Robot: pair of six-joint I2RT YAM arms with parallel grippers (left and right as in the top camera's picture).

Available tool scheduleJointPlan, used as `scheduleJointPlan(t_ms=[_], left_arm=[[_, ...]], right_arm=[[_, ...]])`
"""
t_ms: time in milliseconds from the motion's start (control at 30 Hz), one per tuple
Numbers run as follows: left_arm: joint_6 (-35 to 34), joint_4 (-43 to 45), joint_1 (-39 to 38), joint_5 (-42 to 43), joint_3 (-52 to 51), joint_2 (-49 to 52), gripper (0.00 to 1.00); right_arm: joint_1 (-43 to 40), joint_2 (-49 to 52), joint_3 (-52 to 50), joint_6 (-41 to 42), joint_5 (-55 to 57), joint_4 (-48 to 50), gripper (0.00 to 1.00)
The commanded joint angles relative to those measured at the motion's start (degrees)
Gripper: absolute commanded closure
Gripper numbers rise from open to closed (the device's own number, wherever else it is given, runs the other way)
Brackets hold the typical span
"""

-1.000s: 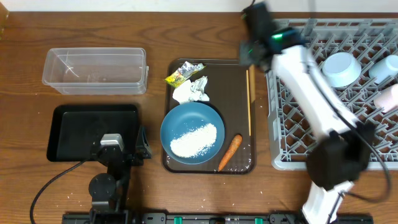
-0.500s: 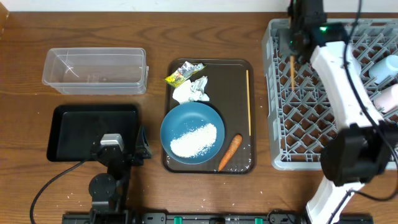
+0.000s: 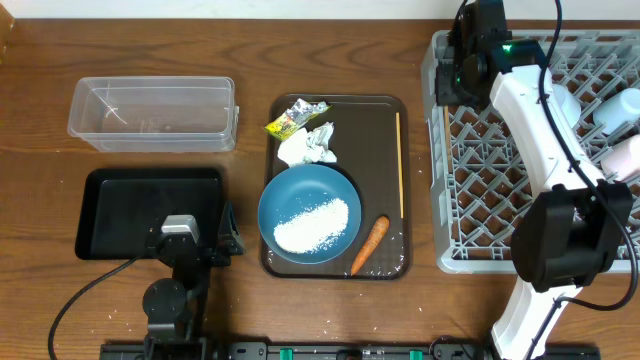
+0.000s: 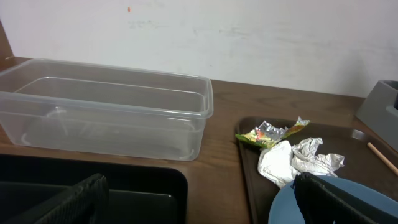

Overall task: Sort waste into correct bins and load items into the dishwasher rack
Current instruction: 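Reach the right gripper back and grasp the second chopstick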

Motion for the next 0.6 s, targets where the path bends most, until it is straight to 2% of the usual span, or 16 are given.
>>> scheduleJointPlan(t_ms=[0, 33, 100, 167, 200, 567], left_arm=[[0.8, -0.9, 0.3, 0.8, -1.6, -0.3, 0.03], [0.8, -0.9, 0.3, 0.8, -1.6, -0.3, 0.03], [0.8, -0.9, 0.3, 0.8, -1.6, -0.3, 0.03], [0.8, -0.9, 0.3, 0.8, -1.6, -0.3, 0.03], [0.8, -0.9, 0.3, 0.8, -1.6, -0.3, 0.03], [0.8, -0.9, 0.3, 0.8, -1.6, -0.3, 0.03]], right_arm=[[1.8, -4.2, 1.5, 1.1, -9.8, -0.2, 0.49], [2.4, -4.4, 1.5, 1.4, -11.2, -0.2, 0.44], [4.3, -4.4, 1.4, 2.6, -12.3, -0.6, 0.18], [6.4, -3.7, 1.3, 3.7, -11.0, -1.5, 0.06], [7.5, -3.4, 1.3, 4.5, -10.0, -2.0, 0.03], [17.4, 6.4, -2.1, 17.6, 3.4, -2.4, 0.07]])
